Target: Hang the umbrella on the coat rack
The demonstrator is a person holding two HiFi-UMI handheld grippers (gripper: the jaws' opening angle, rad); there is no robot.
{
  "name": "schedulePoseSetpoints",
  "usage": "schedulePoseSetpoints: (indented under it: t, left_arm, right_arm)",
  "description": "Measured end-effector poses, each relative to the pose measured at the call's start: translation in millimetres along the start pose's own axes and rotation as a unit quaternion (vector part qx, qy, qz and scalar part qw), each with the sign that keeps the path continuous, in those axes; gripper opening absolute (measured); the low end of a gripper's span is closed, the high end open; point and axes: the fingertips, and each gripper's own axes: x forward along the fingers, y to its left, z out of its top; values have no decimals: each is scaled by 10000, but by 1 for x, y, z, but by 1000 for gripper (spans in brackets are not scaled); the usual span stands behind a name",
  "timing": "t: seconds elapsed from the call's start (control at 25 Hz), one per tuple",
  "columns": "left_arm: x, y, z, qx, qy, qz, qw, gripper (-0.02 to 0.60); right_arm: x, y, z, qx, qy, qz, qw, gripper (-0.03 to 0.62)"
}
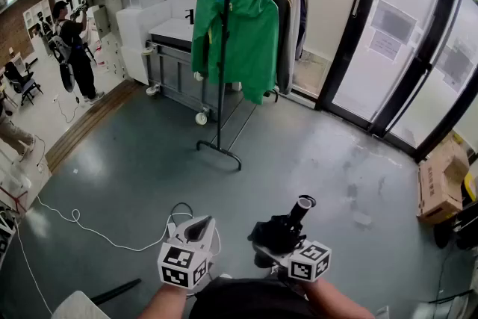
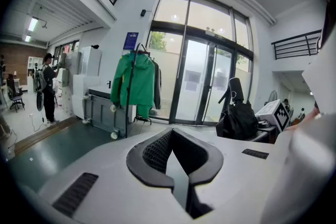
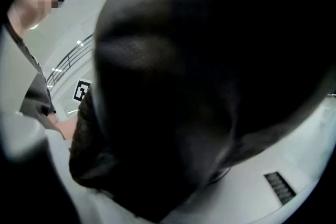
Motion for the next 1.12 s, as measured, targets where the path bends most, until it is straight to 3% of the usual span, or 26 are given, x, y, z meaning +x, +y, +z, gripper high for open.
schedulePoseSetpoints:
  t: [0.52, 0.88, 1.12]
  left_arm:
    - [-5, -3, 1, 25, -48, -34, 10000, 15]
    - [-14, -2, -6, -58, -56, -54, 10000, 15]
    - [-22, 5, -10, -114, -91, -2, 9999, 15]
  right_arm:
    - [-3, 6, -1, -29, -5, -56, 10000, 235]
    - [-6, 23, 1, -181, -37, 148, 9997, 239]
    - [0, 25, -7, 11, 123, 156, 9998, 239]
